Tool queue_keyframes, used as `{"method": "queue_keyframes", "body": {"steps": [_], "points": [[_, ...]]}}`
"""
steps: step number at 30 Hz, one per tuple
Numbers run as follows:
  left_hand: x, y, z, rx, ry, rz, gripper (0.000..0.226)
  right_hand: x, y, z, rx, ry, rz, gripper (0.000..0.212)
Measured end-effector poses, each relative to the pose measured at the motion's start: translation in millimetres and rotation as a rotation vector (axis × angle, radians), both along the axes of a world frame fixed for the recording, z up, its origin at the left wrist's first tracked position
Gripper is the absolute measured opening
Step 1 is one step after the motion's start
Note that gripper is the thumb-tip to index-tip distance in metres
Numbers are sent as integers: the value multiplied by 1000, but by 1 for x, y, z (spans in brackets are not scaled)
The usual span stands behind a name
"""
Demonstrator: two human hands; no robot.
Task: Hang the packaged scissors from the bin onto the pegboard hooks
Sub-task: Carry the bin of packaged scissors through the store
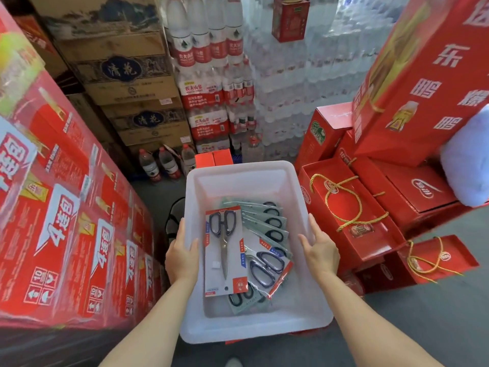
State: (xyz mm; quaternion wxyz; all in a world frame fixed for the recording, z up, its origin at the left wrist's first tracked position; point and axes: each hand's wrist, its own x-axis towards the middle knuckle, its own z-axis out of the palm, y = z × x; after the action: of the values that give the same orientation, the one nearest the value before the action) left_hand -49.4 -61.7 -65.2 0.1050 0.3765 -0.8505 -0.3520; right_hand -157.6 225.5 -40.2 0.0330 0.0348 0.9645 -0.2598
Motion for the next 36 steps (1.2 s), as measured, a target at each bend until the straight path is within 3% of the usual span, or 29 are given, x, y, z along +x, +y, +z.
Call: {"method": "queue_keyframes", "body": {"steps": [15, 28, 36], "points": [[112, 30, 39, -110, 63, 233, 66, 55, -6, 29, -130, 77, 215, 61], [294, 171, 29, -8, 78, 539, 66, 177, 83, 32, -113, 14, 488, 59], [423, 217, 25, 14, 36, 781, 64, 266, 70, 24, -35, -46, 755, 61]]}}
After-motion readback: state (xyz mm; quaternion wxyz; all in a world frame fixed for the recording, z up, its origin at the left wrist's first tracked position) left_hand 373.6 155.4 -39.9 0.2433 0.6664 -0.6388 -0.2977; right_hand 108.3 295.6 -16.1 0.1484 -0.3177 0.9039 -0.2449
